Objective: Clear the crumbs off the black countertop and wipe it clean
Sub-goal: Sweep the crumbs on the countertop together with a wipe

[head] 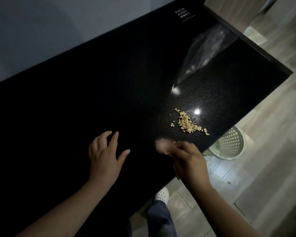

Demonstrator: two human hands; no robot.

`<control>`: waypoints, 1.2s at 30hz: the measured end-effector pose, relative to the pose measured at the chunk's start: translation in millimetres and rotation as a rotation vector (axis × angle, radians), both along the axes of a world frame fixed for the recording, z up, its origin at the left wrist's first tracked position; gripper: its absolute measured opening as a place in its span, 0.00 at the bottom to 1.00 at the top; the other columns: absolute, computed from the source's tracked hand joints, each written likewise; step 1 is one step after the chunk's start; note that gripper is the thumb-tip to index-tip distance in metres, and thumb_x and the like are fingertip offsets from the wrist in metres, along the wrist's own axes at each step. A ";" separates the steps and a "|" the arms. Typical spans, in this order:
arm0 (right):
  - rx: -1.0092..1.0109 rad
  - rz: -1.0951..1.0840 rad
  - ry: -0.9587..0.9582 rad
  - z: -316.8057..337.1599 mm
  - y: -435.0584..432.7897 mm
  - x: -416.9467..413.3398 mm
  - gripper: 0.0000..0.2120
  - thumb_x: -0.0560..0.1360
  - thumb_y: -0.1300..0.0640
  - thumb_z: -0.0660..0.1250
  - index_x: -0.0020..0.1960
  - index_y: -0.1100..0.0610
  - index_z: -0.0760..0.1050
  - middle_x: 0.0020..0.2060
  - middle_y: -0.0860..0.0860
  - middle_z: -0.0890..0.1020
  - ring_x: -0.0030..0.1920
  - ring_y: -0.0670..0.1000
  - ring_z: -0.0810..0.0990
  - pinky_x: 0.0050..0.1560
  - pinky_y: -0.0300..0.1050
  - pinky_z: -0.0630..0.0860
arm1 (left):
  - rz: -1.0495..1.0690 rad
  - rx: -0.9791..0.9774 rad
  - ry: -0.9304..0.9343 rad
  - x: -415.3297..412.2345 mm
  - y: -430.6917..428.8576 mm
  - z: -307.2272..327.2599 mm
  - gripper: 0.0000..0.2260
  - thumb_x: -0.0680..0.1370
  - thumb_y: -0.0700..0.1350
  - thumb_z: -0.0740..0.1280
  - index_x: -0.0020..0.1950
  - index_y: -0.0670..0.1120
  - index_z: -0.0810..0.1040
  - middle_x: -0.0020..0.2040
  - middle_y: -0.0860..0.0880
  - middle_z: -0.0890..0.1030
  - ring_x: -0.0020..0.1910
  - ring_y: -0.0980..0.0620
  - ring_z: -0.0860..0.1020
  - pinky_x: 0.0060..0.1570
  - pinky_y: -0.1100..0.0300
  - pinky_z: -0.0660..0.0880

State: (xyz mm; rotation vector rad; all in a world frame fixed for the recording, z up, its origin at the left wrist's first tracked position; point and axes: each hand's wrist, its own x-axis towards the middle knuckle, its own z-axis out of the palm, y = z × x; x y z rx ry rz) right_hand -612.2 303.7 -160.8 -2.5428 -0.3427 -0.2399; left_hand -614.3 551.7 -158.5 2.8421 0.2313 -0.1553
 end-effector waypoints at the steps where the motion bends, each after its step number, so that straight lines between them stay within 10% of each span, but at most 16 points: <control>1: -0.007 -0.002 -0.014 -2.1 -5.0 2.4 0.08 0.70 0.60 0.71 0.49 0.55 0.83 0.46 0.51 0.81 0.44 0.52 0.78 0.42 0.39 0.71 | -0.002 0.005 0.000 -0.2 -0.2 -0.2 0.29 0.74 0.59 0.64 0.71 0.48 0.66 0.70 0.48 0.64 0.69 0.46 0.61 0.66 0.45 0.64; 14: -0.021 -0.116 0.023 14.5 -84.2 72.2 0.09 0.70 0.66 0.72 0.50 0.59 0.84 0.48 0.56 0.82 0.48 0.58 0.79 0.44 0.51 0.77 | 0.046 0.031 0.024 9.9 -19.5 0.0 0.32 0.73 0.62 0.64 0.73 0.49 0.63 0.72 0.47 0.62 0.71 0.45 0.58 0.68 0.43 0.60; 22: 0.201 -0.039 0.008 26.6 -10.5 42.5 0.07 0.72 0.59 0.70 0.49 0.56 0.84 0.46 0.51 0.81 0.47 0.49 0.78 0.47 0.40 0.74 | 0.024 0.014 0.032 10.9 -14.9 0.6 0.32 0.73 0.64 0.61 0.73 0.49 0.64 0.73 0.48 0.61 0.71 0.45 0.58 0.69 0.44 0.59; 36: 0.012 -0.219 -0.021 -2.1 -35.6 97.0 0.07 0.72 0.61 0.72 0.50 0.57 0.84 0.45 0.54 0.81 0.45 0.57 0.79 0.44 0.44 0.74 | 0.005 0.033 0.034 8.9 -13.7 2.9 0.33 0.73 0.65 0.60 0.73 0.48 0.64 0.73 0.48 0.62 0.71 0.45 0.59 0.68 0.44 0.60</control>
